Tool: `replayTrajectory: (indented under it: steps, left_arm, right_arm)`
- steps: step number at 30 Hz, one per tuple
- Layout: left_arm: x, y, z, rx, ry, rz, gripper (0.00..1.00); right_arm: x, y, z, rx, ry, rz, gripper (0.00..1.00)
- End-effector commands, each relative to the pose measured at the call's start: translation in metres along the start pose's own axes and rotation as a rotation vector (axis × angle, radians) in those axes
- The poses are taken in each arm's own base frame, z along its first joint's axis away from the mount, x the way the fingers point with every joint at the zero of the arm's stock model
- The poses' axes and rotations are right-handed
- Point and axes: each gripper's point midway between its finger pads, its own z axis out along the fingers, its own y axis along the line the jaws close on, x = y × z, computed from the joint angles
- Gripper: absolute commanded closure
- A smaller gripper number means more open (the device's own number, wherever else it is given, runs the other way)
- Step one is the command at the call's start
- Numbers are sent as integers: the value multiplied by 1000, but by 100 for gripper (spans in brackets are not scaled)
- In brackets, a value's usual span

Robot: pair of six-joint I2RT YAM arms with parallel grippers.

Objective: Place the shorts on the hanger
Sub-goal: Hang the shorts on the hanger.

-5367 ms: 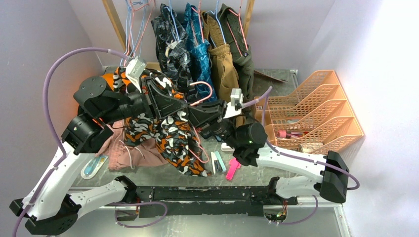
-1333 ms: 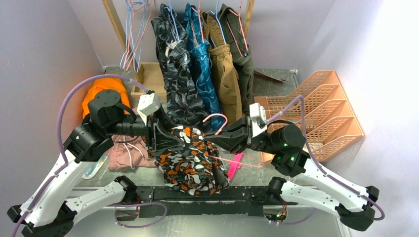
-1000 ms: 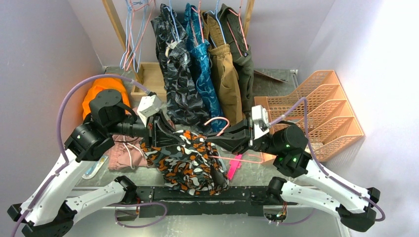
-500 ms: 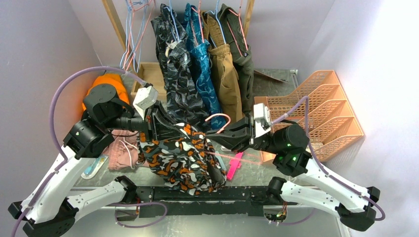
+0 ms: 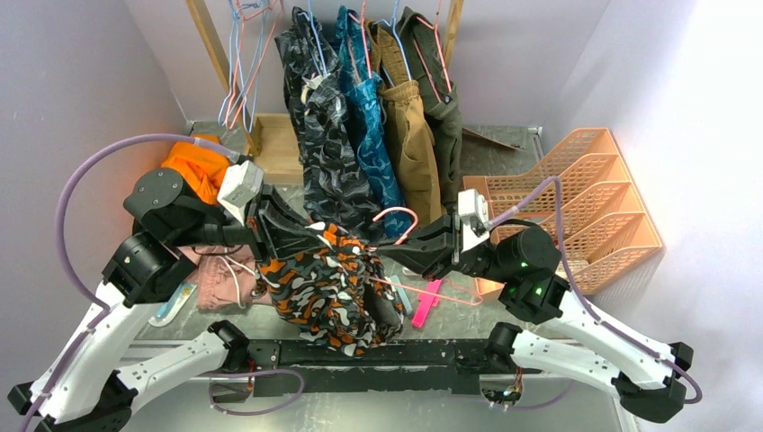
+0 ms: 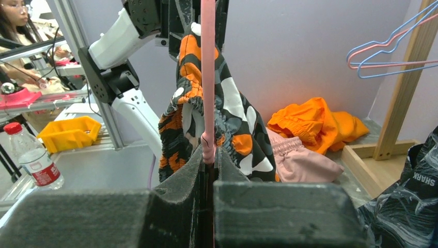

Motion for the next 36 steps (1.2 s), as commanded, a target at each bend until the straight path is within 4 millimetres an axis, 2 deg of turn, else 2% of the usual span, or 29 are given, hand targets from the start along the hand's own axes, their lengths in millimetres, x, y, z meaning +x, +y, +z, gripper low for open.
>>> replayTrajectory:
  steps: [1,7,16,23,27,28,29,33,36]
  left_arm:
    - [-25,1,10,36,-61,8,93]
    - [-29,9,25,77,-60,-59,93]
    - [-25,8,35,105,-61,-91,93]
    - [-10,14,41,92,-40,-118,93]
    - [-11,15,41,75,-44,-110,93]
    - [-13,16,40,62,-50,-103,90]
    - [-15,16,38,47,-54,-99,82]
    - [-25,11,28,7,-67,-71,39]
    - [-35,6,18,-23,-91,-11,20]
  right_arm:
    - [-7,-1,7,-5,-60,30,100]
    - [-20,-3,16,-6,-163,59,100]
    - [-33,-41,18,183,-298,55,100]
    - [-39,-30,34,84,-350,88,100]
    - [-40,-22,37,30,-367,106,100]
    - [-42,-20,36,23,-377,112,100]
    - [-42,-19,35,18,-386,114,100]
    - [-51,-19,22,37,-445,128,100]
    - [-58,-17,14,40,-483,137,100]
